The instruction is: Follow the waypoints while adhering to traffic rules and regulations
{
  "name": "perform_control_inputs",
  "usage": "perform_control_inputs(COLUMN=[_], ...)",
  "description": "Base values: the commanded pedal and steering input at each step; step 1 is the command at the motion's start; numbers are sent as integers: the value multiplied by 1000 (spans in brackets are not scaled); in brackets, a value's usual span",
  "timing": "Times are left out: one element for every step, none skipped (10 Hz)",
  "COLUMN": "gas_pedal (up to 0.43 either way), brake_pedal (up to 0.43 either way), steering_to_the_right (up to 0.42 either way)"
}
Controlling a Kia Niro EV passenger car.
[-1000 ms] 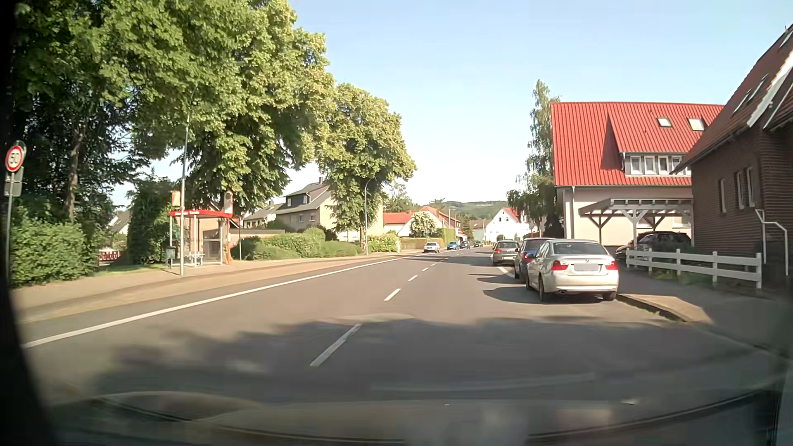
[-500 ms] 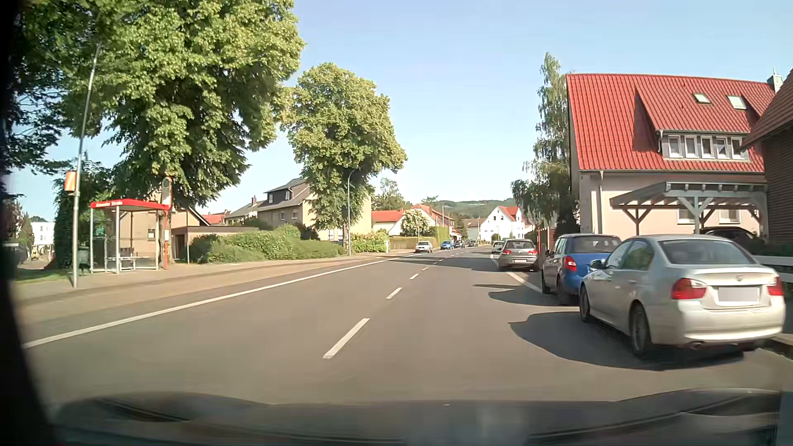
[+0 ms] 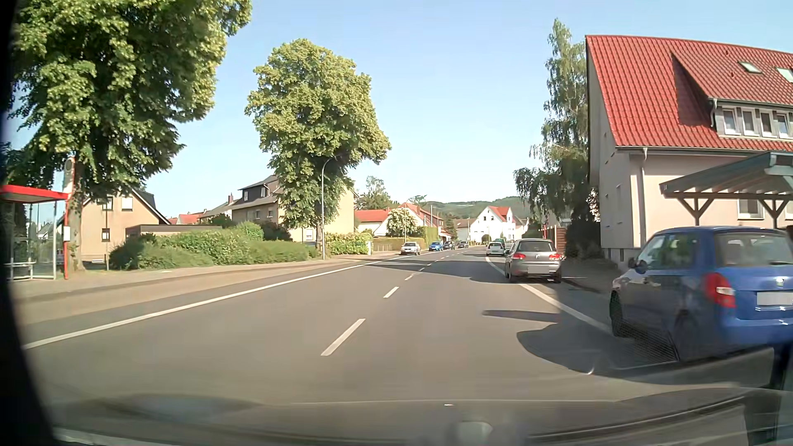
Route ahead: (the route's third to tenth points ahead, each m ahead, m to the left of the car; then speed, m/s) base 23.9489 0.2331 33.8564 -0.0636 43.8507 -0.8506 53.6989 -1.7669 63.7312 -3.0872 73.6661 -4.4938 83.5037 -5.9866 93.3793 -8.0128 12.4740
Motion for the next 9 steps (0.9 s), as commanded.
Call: perform_control_inputs(gas_pedal=[177,177,177,177,177,177,177,177,177], brake_pedal=[6,6,6,6,6,6,6,6,6], steering_to_the_right=[20,19,19,18,18,17,16,16,15])
